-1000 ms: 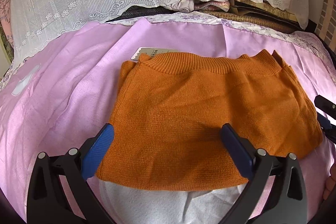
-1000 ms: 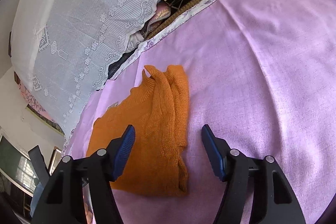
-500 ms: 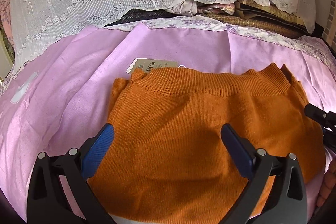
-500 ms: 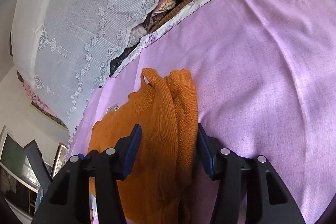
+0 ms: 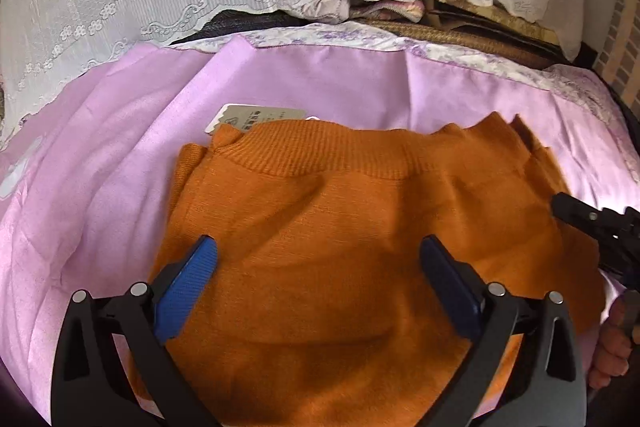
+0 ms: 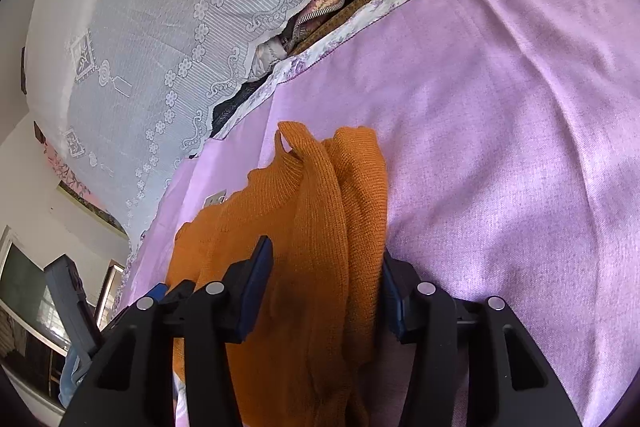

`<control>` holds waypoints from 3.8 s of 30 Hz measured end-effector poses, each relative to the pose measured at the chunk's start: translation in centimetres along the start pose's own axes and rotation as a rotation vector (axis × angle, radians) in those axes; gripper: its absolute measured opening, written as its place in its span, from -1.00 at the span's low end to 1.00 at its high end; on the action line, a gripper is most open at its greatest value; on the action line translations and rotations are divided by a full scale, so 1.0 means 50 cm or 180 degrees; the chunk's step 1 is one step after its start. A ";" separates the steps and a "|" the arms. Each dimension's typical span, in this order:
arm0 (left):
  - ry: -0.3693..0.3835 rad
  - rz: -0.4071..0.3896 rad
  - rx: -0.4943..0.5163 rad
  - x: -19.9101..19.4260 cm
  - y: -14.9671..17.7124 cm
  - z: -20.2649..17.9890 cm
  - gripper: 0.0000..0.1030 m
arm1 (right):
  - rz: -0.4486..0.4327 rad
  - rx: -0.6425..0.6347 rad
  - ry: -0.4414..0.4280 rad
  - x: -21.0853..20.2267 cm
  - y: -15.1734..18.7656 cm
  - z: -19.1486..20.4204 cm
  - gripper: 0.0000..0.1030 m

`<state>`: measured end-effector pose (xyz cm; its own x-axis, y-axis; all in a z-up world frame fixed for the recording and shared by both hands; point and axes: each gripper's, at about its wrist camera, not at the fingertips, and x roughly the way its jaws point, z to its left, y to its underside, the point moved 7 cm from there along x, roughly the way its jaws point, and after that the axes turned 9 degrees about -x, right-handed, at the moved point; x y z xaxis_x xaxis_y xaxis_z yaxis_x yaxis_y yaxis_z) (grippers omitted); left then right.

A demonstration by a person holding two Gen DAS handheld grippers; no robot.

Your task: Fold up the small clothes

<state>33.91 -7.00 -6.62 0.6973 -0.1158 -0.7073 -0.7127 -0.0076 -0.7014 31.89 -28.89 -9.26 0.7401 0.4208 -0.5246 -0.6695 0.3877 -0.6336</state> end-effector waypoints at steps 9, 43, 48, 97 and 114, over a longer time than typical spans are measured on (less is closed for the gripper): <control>-0.0147 0.0115 0.0024 0.014 0.006 0.001 0.91 | 0.0049 -0.0080 0.0005 0.002 0.006 0.014 -0.02; 0.0282 -0.0004 0.0122 -0.015 -0.035 -0.170 0.90 | -0.0269 0.0089 -0.0212 -0.082 -0.030 0.118 -0.72; 0.0331 -0.0090 0.0086 -0.040 -0.051 -0.136 0.90 | -0.0323 -0.0050 -0.0098 -0.087 -0.034 0.171 -0.72; 0.1843 0.0908 -0.1045 0.019 -0.052 0.052 0.88 | -0.0118 -0.2935 0.0831 -0.046 0.189 0.432 0.16; 0.2137 0.0408 -0.0946 -0.045 -0.135 0.130 -0.64 | -0.0567 -0.2971 0.0850 -0.010 0.136 0.526 -0.85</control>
<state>37.65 -0.23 -0.89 0.4790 -0.7150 -0.5093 -0.8422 -0.2106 -0.4964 25.30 -4.89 1.62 0.8921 0.1756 -0.4162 -0.3132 -0.4236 -0.8500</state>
